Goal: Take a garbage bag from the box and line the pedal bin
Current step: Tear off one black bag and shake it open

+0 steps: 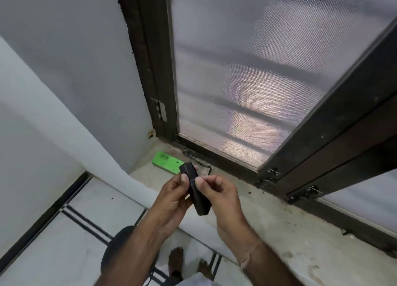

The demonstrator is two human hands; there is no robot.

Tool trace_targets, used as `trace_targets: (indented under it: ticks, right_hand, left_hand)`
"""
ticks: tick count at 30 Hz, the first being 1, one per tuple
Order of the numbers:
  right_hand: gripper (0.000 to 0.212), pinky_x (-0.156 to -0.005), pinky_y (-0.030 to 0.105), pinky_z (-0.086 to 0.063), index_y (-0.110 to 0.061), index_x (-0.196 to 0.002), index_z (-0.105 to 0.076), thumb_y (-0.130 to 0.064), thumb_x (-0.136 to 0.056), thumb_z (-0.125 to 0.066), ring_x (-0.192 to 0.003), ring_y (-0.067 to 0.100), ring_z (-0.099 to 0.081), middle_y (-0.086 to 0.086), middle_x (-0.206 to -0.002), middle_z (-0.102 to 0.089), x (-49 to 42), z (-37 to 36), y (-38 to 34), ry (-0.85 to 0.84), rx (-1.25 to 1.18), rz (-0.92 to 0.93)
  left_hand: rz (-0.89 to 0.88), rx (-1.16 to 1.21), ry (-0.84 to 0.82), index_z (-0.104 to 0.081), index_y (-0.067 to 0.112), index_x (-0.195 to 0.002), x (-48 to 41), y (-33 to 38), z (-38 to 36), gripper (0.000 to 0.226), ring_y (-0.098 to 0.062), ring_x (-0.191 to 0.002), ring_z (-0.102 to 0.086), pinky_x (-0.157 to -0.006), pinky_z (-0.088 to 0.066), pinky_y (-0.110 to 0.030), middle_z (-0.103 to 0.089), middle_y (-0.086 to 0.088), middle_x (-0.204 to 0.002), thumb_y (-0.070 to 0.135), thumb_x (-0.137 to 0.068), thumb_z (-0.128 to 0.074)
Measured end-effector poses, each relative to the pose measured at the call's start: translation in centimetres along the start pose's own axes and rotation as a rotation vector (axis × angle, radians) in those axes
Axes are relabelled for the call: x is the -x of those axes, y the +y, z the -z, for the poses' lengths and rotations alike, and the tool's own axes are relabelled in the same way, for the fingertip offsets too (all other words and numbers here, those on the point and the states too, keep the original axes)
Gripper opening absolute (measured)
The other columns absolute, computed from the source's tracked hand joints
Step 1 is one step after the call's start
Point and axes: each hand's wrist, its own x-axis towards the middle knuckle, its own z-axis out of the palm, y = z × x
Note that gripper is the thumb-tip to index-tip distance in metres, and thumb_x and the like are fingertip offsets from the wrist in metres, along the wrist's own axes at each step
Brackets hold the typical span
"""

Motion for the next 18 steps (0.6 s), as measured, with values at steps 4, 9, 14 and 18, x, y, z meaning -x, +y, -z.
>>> trace_targets:
  ticks: [4,9,14,18]
  right_hand:
    - [0.019,-0.05,0.025,-0.049,0.002,-0.087,-0.069,-0.014,-0.096,-0.07,-0.058,0.014,-0.059,0.01,-0.07,-0.067,0.2,0.6,0.6,0.017,0.097,-0.007]
    - [0.02,-0.059,0.023,-0.046,-0.009,-0.088,-0.063,-0.018,-0.105,-0.057,-0.068,0.012,-0.054,0.004,-0.075,-0.062,0.7,1.0,1.3,0.076,0.086,-0.018]
    - [0.019,-0.062,0.028,-0.043,-0.015,-0.091,-0.053,-0.012,-0.108,-0.047,-0.072,0.015,-0.051,0.005,-0.082,-0.06,-0.2,2.1,0.6,0.212,-0.02,-0.122]
    - [0.025,-0.066,0.025,-0.053,-0.015,-0.096,-0.06,-0.011,-0.111,-0.04,-0.077,0.018,-0.062,0.006,-0.087,-0.068,0.3,1.2,0.1,0.233,-0.152,-0.113]
  left_hand:
    - [0.004,-0.002,0.098,-0.066,0.004,-0.121,1.0,-1.3,-1.0,0.048,-0.037,-0.106,-0.063,-0.096,-0.052,-0.06,-0.067,-0.027,-0.112,0.041,-0.094,-0.051]
    - [0.017,-0.129,0.151,-0.065,0.007,-0.129,1.6,-2.6,-2.0,0.048,-0.032,-0.116,-0.071,-0.089,-0.06,-0.04,-0.076,-0.017,-0.12,0.041,-0.095,-0.058]
    - [0.107,-0.049,0.182,-0.063,0.007,-0.136,2.6,-3.1,-1.9,0.046,-0.038,-0.123,-0.066,-0.107,-0.05,-0.051,-0.071,-0.022,-0.129,0.038,-0.104,-0.049]
    - [0.101,-0.109,0.138,-0.069,0.015,-0.13,3.8,-3.4,-2.1,0.051,-0.027,-0.114,-0.072,-0.089,-0.058,-0.038,-0.074,-0.015,-0.126,0.05,-0.105,-0.041]
